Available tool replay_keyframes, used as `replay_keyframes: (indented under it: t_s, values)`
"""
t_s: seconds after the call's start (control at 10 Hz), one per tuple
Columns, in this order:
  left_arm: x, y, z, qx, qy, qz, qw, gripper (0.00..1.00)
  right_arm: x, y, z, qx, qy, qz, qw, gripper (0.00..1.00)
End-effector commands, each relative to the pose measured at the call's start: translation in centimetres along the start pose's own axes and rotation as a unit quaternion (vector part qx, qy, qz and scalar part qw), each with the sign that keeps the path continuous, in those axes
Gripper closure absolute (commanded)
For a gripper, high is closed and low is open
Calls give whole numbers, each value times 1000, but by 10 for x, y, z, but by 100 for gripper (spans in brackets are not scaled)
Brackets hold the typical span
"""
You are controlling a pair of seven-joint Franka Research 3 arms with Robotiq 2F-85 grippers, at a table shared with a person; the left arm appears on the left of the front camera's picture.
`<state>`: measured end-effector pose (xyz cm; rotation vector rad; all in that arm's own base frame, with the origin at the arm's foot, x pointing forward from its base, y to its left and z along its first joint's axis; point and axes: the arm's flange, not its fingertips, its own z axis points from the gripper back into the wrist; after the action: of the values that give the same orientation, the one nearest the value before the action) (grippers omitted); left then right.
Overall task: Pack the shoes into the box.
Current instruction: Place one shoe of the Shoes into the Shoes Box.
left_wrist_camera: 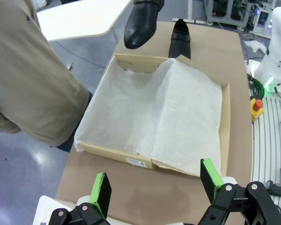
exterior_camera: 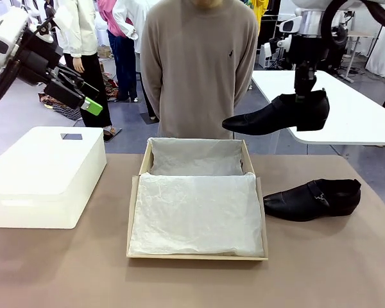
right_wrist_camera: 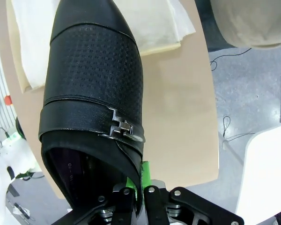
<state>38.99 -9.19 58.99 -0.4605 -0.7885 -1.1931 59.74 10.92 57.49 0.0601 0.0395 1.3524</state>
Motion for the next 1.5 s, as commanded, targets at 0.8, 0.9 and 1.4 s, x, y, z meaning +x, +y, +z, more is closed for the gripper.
replay_keyframes:
  t_s: [0.8,0.9,1.4]
  values:
    - [-1,2,0,-6,-12,-7,1000,0,166,10,-53,12,-31,0,999,100]
    - [-1,2,0,-6,-12,-7,1000,0,173,12,-67,13,-26,8,1000,100]
    - [-1,2,0,-6,-12,-7,1000,0,187,17,-107,-10,-21,4,1000,100]
